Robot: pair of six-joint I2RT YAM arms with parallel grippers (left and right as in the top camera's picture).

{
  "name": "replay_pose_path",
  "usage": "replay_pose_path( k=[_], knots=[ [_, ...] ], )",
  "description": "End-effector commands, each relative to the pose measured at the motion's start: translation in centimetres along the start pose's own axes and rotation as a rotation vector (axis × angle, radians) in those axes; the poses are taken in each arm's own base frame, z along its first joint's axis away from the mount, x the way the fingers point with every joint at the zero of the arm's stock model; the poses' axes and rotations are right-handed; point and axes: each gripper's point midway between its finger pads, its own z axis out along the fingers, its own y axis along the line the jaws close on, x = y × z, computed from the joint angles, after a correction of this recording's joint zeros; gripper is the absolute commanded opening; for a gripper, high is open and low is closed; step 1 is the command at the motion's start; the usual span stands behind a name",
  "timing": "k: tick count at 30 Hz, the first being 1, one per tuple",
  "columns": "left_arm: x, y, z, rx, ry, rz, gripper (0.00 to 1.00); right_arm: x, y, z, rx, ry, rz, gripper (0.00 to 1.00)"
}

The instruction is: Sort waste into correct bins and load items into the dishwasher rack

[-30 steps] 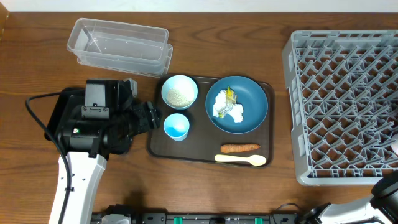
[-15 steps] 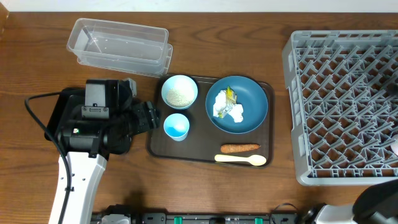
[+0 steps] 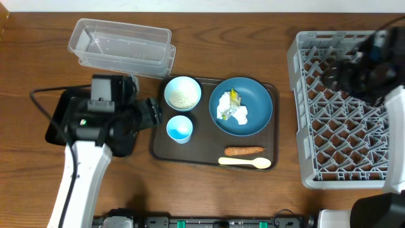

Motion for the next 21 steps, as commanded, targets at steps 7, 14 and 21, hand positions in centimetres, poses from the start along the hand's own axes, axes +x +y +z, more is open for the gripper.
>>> replay_pose_path(
  k=[7, 14, 21],
  knots=[
    [2.0, 0.7, 4.8, -0.083, 0.183, 0.020, 0.71, 1.3, 2.4, 0.9, 0.044, 0.031, -0.130, 0.94],
    [3.9, 2.0, 8.2, -0.167, 0.307, 0.029, 0.70, 1.3, 2.1, 0.9, 0.059, 0.031, -0.130, 0.94],
    [4.8, 2.6, 9.5, -0.183, 0.365, 0.011, 0.38, 1.3, 2.1, 0.9, 0.059, 0.031, -0.130, 0.94]
  ],
)
